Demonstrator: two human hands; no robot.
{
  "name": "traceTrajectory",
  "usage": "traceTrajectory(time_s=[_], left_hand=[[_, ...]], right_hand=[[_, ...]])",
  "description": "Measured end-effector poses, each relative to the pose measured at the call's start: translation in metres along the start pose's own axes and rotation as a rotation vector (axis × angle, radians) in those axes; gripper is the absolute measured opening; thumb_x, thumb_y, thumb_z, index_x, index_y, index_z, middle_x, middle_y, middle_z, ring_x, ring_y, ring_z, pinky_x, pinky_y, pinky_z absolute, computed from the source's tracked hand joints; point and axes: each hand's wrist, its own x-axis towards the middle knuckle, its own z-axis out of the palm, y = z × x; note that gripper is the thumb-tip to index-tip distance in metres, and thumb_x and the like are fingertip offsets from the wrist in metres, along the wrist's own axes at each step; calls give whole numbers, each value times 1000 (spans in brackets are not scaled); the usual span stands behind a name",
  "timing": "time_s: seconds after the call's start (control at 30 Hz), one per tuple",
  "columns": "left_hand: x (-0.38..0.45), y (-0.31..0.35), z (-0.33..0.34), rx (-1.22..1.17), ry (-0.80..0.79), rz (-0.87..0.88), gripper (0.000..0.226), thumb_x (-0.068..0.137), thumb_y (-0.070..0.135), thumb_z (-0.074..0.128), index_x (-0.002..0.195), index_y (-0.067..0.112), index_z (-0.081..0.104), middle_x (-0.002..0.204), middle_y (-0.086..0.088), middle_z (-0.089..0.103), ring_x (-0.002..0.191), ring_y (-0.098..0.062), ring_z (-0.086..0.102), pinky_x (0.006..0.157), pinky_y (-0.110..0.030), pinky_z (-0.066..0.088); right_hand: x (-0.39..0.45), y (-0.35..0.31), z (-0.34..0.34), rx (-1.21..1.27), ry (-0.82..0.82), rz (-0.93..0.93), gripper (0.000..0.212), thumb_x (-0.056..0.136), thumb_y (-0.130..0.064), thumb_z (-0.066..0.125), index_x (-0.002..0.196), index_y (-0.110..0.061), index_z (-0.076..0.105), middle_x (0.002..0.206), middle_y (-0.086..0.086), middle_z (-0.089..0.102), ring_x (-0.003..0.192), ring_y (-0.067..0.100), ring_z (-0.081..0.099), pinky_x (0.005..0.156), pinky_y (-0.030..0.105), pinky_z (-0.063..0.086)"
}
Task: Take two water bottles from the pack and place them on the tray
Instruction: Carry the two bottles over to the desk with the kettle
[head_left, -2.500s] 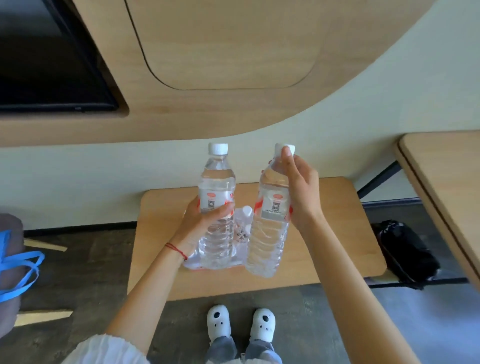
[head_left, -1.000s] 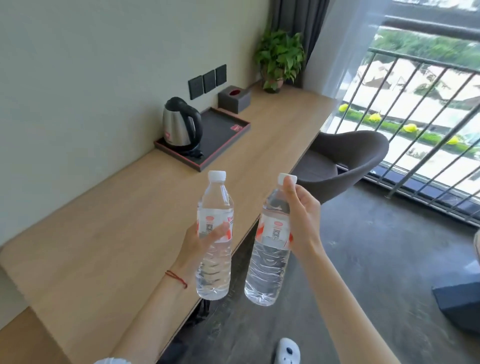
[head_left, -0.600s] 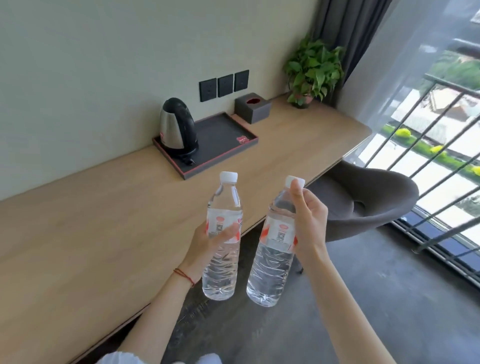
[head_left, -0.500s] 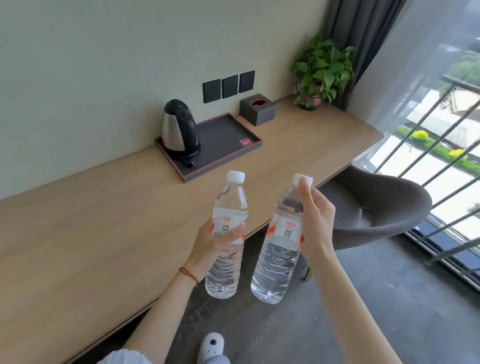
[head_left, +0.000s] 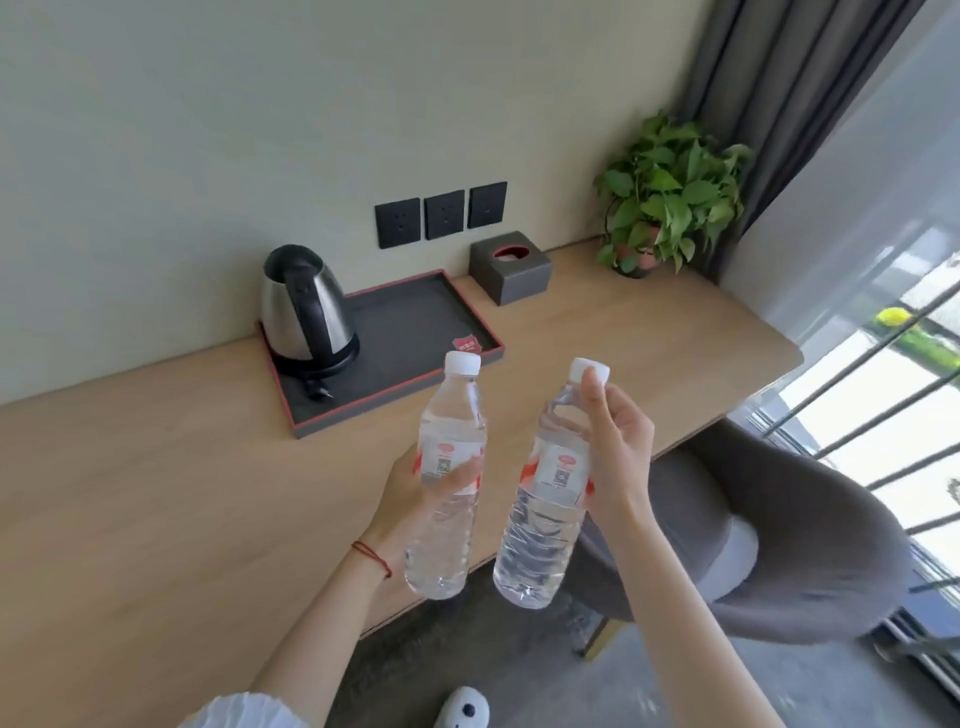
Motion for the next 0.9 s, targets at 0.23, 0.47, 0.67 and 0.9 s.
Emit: traceTrajectory(time_s=[0.23, 0.47, 0.67, 0.9], left_hand=[[52, 3, 34, -44, 124, -17, 40, 56, 41, 81, 91, 27, 67, 78, 6, 75, 72, -7, 71, 58, -17, 54], [85, -4, 67, -72, 393, -36, 46, 57, 36, 82, 98, 27, 65, 82, 10, 75, 76, -1, 70, 59, -11, 52], [101, -16, 69, -1, 551, -79, 52, 63, 19, 86, 108, 22, 60, 100, 2, 72, 88, -4, 68, 73, -16, 54], [128, -34, 52, 146, 616, -174, 70, 50, 15, 92, 109, 17, 54, 107, -2, 68, 99, -20, 63, 90, -36, 52]], right_hand=[[89, 7, -1, -24, -158, 23, 39, 79, -59, 59, 68, -21, 61, 70, 5, 66, 64, 18, 65, 60, 34, 54], [164, 35, 5, -117, -458, -23, 32, 89, -48, 53, 73, -22, 62, 73, 2, 61, 72, 18, 58, 67, 38, 49], [195, 62, 12, -213, -721, -74, 13, 93, -36, 52, 93, -31, 63, 98, -2, 71, 89, 13, 66, 77, 28, 51], [206, 92, 16, -309, -844, -80, 16, 95, -27, 53, 96, -42, 59, 89, -16, 67, 82, -5, 60, 75, 13, 47]])
